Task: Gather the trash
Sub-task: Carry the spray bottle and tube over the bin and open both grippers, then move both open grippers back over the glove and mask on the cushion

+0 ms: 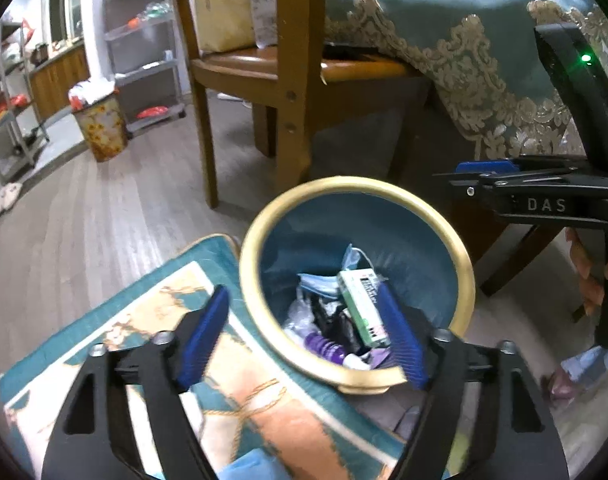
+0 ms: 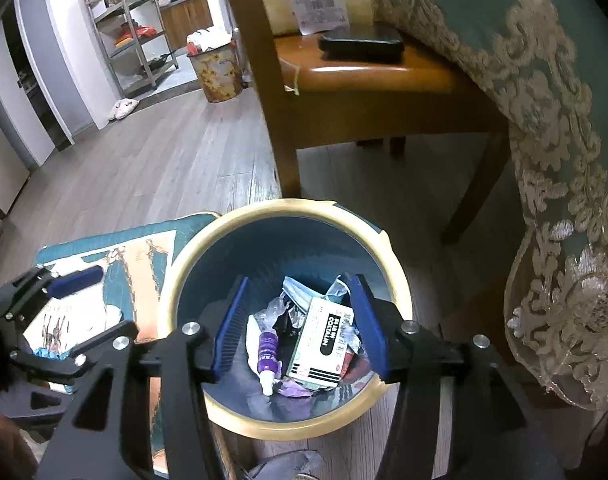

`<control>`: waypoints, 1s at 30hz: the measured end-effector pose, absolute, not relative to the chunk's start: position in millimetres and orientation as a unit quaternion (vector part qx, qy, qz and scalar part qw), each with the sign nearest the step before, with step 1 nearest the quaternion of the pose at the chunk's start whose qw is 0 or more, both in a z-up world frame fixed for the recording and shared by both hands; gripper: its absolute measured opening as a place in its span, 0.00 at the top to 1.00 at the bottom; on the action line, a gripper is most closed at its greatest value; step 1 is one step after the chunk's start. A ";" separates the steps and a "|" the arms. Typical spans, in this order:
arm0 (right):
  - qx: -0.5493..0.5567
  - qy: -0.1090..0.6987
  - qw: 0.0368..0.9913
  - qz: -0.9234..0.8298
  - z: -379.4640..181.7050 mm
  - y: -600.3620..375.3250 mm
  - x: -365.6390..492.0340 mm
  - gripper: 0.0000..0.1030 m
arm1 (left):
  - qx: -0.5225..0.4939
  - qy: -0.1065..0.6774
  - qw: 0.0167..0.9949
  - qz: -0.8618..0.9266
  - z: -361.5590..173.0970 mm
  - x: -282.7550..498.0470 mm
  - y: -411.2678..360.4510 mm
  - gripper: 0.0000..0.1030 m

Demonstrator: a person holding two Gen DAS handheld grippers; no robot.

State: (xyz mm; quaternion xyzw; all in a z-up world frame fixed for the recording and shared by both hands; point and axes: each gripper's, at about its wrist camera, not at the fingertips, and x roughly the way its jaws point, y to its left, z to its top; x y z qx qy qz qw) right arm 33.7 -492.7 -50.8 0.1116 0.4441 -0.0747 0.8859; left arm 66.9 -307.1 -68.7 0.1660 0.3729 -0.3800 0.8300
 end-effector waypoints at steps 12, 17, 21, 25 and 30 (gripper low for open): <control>0.125 0.408 0.903 -0.049 -8.7 -443.2 12.9 0.06 | 0.170 0.363 0.856 -0.327 -31.7 49.7 -231.2 0.11; 0.110 0.414 0.903 -0.033 -4.2 -410.0 2.5 0.06 | 0.154 0.358 0.871 -0.299 -12.0 33.8 -185.0 0.09; 0.099 0.419 0.902 -0.019 -2.9 -382.3 -6.4 0.06 | 0.144 0.364 0.879 -0.272 -3.8 18.9 -143.2 0.09; 0.092 0.424 0.901 -0.006 -4.4 -358.1 -13.7 0.06 | 0.129 0.367 0.888 -0.246 1.8 6.3 -105.7 0.09; 0.092 0.432 0.897 -0.001 -8.4 -337.5 -17.1 0.06 | 0.118 0.375 0.895 -0.211 -0.4 -2.6 -56.5 0.08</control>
